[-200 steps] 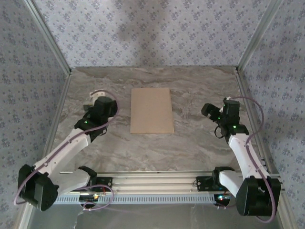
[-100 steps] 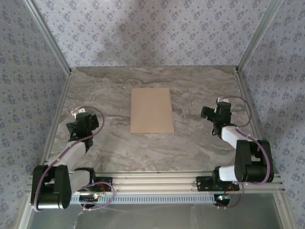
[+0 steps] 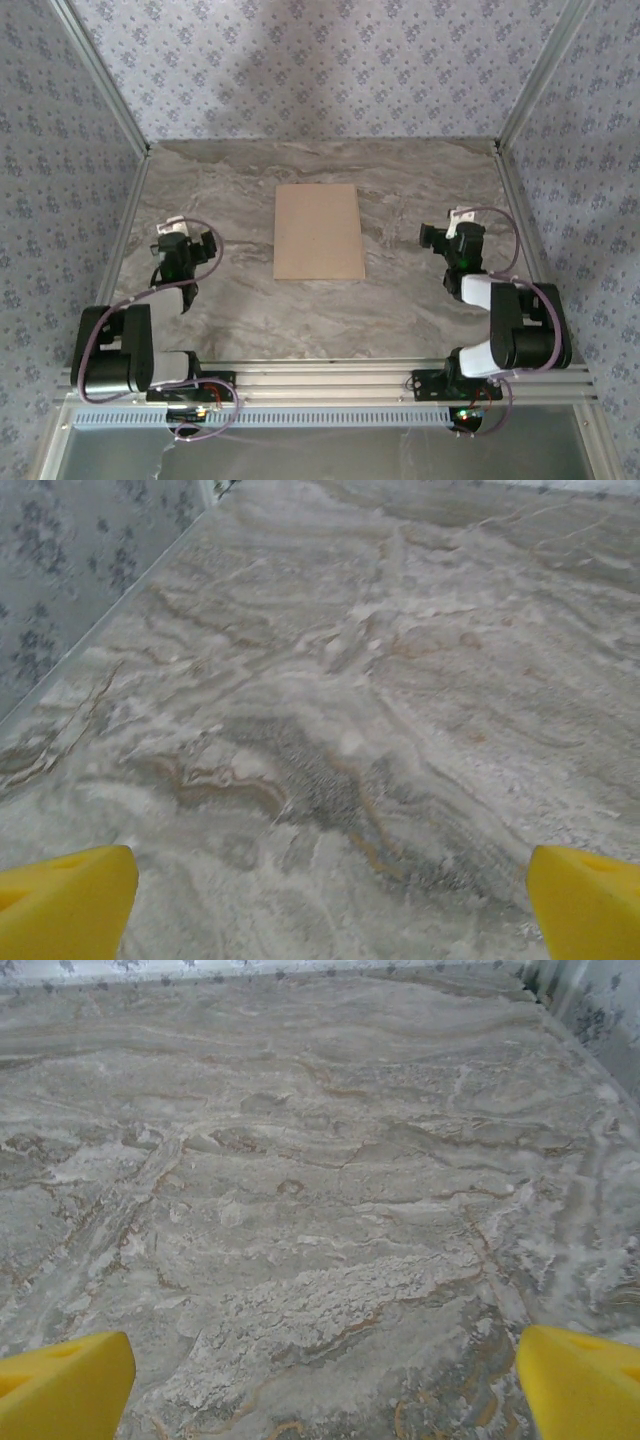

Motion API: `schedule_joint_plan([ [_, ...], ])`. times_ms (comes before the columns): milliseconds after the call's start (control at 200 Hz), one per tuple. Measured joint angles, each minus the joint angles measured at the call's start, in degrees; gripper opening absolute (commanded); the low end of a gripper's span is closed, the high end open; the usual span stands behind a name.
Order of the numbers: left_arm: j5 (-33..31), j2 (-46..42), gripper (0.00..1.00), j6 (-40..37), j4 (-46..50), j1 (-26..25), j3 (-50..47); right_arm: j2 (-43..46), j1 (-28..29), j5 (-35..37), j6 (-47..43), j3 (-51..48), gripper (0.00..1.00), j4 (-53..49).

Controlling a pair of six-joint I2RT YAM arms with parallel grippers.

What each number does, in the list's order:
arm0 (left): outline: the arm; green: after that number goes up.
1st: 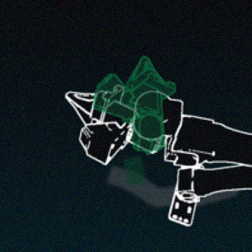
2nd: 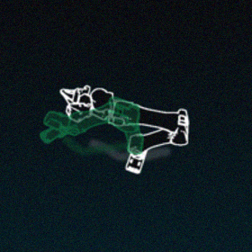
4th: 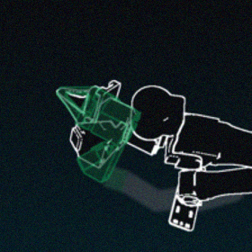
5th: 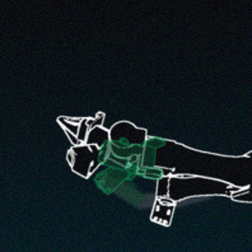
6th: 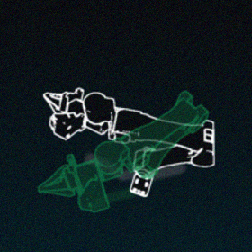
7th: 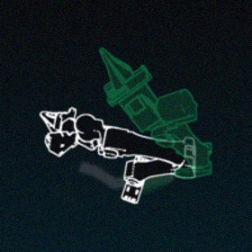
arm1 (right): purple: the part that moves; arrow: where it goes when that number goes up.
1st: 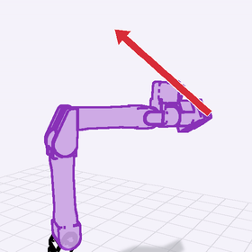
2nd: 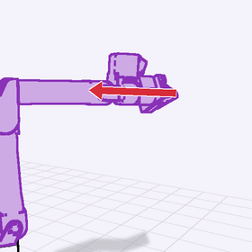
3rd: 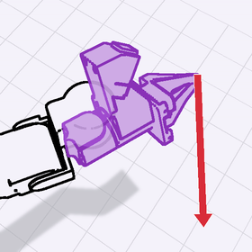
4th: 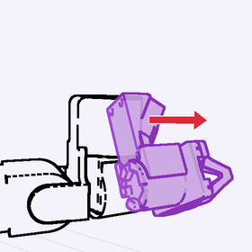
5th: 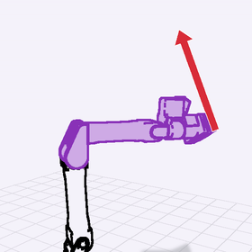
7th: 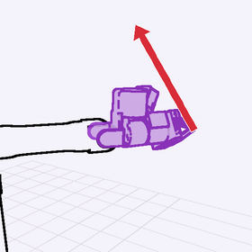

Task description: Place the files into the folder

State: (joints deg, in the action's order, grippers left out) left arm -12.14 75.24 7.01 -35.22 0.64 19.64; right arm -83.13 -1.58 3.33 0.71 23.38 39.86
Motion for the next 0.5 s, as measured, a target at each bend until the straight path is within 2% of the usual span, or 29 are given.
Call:
schedule_joint_plan([
  [160, 2.05, 4.48, 1.0, -1.53, -8.44, 0.02, -0.9, -3.98, -0.5, -2.16, -0.37, -1.57, 1.0, 4.59],
  [360, 4.92, 8.04, 1.0, -3.08, -12.39, 0.0, -1.09, -4.2, -1.55, -3.58, -0.37, -1.84, 1.0, 6.54],
  [505, 6.27, 11.26, 1.0, -3.65, -18.73, 0.02, -2.69, -4.22, -1.55, -4.28, -0.37, -1.84, 1.0, 7.15],
])
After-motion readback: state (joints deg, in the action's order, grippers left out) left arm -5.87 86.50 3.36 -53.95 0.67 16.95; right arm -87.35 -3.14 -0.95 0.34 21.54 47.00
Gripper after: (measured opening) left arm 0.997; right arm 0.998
